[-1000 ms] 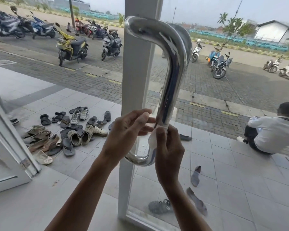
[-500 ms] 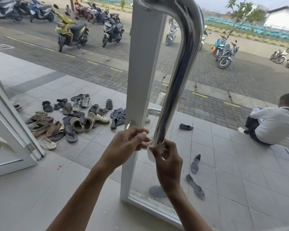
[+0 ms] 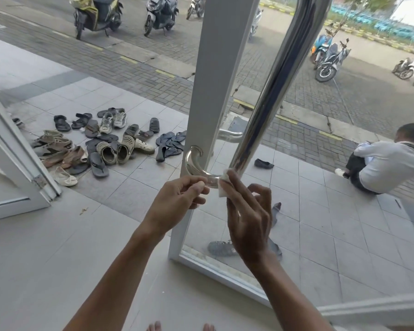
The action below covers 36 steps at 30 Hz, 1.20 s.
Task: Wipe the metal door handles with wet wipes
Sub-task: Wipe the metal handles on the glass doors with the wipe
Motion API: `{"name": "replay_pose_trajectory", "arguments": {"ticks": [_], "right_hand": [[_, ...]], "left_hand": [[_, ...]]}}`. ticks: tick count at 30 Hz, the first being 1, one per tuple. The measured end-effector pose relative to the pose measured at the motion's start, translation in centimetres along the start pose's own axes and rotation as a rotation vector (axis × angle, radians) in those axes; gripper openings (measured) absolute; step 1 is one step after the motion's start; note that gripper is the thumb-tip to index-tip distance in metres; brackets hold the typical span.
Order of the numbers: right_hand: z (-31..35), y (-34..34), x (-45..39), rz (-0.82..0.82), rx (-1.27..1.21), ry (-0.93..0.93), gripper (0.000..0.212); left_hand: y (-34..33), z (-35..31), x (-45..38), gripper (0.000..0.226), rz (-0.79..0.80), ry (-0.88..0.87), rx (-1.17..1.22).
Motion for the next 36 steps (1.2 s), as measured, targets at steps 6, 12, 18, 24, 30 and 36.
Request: {"name": "replay_pose_trajectory", "arguments": {"ticks": [6, 12, 18, 24, 30, 36], "right_hand": [[0.5, -4.4, 0.2, 0.372, 0.197, 0.103, 0.056], [0.4, -6.4, 0.4, 0.348, 0.142, 0.080, 0.066], [2.3, -6.5, 0.3, 0.281, 0.029, 0.119, 0.043], [1.9, -3.2, 0.4, 0.142, 0.037, 0.069, 0.024], [-0.7, -2.1, -0.8, 0.035, 0.103, -0.029, 0.012], [1.1, -6.6, 0.0, 0.172, 0.057, -0.035, 0.006]], "left_hand": [[0.7, 0.9, 0.2, 0.023, -0.039, 0.012, 0.047], [1.5, 2.4, 0.4, 0.025, -0.082, 0.083, 0.078], [1.5, 3.7, 0.4, 0.026, -0.092, 0.166, 0.126], [1.4, 3.6, 0.5, 0.021, -0.097, 0.138, 0.127], [0.2, 3.0, 0.1, 0.019, -0.057, 0.128, 0.101], [0.3, 3.9, -0.3, 0.026, -0.072, 0.172, 0.094]]}}
Point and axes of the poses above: each hand's wrist, its own x-axis away from the middle knuckle, its own y-axis out of the back of the hand, z = x × y, the point moved 9 cm from there along -x, towards the middle knuckle, and after that the axes turned 7 degrees about y, right-handed, at the moved point
